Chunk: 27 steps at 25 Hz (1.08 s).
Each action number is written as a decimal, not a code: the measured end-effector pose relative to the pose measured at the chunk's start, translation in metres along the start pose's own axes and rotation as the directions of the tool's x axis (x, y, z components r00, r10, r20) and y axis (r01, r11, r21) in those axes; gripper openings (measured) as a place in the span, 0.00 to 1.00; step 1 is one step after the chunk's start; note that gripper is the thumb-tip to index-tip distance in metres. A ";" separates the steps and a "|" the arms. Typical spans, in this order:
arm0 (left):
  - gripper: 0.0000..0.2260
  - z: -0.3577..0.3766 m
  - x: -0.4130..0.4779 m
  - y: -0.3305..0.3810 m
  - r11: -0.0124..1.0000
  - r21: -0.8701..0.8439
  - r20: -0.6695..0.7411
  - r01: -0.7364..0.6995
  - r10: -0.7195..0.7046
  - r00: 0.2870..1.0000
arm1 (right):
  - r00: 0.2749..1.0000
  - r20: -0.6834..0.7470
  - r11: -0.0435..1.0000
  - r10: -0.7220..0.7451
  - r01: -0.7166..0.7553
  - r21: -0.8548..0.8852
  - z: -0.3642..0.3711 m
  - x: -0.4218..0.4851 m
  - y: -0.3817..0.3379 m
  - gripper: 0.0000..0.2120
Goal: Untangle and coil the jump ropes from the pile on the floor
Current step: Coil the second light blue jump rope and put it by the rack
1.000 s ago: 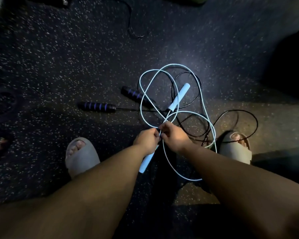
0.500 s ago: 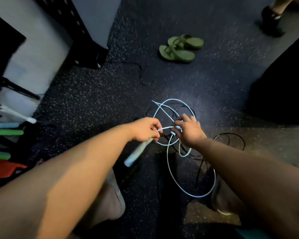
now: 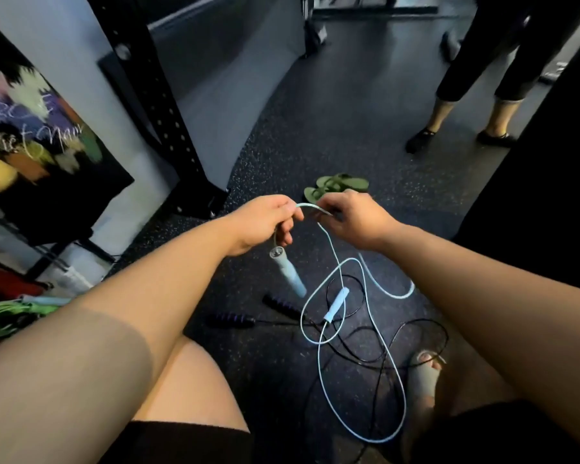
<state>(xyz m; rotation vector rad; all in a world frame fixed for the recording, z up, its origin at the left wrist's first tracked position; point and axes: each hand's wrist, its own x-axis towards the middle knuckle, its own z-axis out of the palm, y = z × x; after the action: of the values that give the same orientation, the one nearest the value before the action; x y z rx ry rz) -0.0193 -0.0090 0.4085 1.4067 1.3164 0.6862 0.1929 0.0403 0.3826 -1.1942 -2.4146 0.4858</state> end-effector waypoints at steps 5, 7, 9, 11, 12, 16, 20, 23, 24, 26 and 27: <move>0.12 -0.001 0.003 0.010 0.989 -0.142 -0.028 0.028 -0.033 0.999 | 0.950 0.166 0.948 0.263 -0.222 -0.230 -0.031 -0.011 0.029 0.20; 0.12 0.003 0.010 0.012 0.992 -0.129 0.035 0.010 -0.005 0.999 | 0.984 0.114 0.986 0.140 -0.149 0.077 -0.025 -0.010 0.029 0.19; 0.12 0.004 0.019 0.015 0.986 -0.169 0.087 0.007 0.008 0.996 | 0.987 0.141 0.985 0.072 -0.093 0.147 -0.020 -0.002 0.028 0.13; 0.11 0.001 0.026 0.017 0.975 -0.220 0.102 0.024 -0.001 0.995 | 0.987 0.150 0.982 0.063 -0.088 0.168 -0.015 0.007 0.031 0.06; 0.11 -0.001 0.029 0.017 0.966 -0.257 0.106 0.040 -0.013 0.994 | 0.989 0.131 0.969 0.061 -0.090 0.232 -0.013 0.011 0.034 0.04; 0.15 0.005 0.038 0.023 0.918 -0.374 0.146 0.131 -0.081 0.986 | 1.000 -0.023 0.845 0.022 -0.006 0.534 -0.009 0.024 0.032 0.06; 0.14 0.012 0.040 0.033 0.886 -0.453 0.128 0.096 -0.042 0.991 | 0.988 -0.045 0.684 0.146 -0.068 0.727 -0.006 0.027 0.025 0.07; 0.13 0.014 0.040 0.037 0.858 -0.500 0.127 0.114 -0.058 0.990 | 0.976 -0.023 0.677 0.215 -0.132 0.724 -0.005 0.022 0.027 0.11; 0.14 0.016 0.039 0.038 0.866 -0.481 0.151 0.136 -0.071 0.986 | 0.976 -0.027 0.671 0.215 -0.127 0.730 -0.006 0.022 0.028 0.11; 0.14 0.021 0.038 0.038 0.891 -0.430 0.184 0.144 -0.069 0.981 | 0.973 -0.045 0.654 0.228 -0.119 0.747 -0.008 0.021 0.028 0.10; 0.14 0.022 0.037 0.039 0.894 -0.430 0.176 0.127 -0.055 0.983 | 0.971 -0.048 0.651 0.233 -0.119 0.749 -0.009 0.021 0.029 0.10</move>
<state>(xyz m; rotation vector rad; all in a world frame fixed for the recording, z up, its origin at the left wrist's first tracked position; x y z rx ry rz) 0.0231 0.0248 0.4293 1.0015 1.0137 0.7373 0.2051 0.0751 0.3804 -1.0171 -1.6620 1.2601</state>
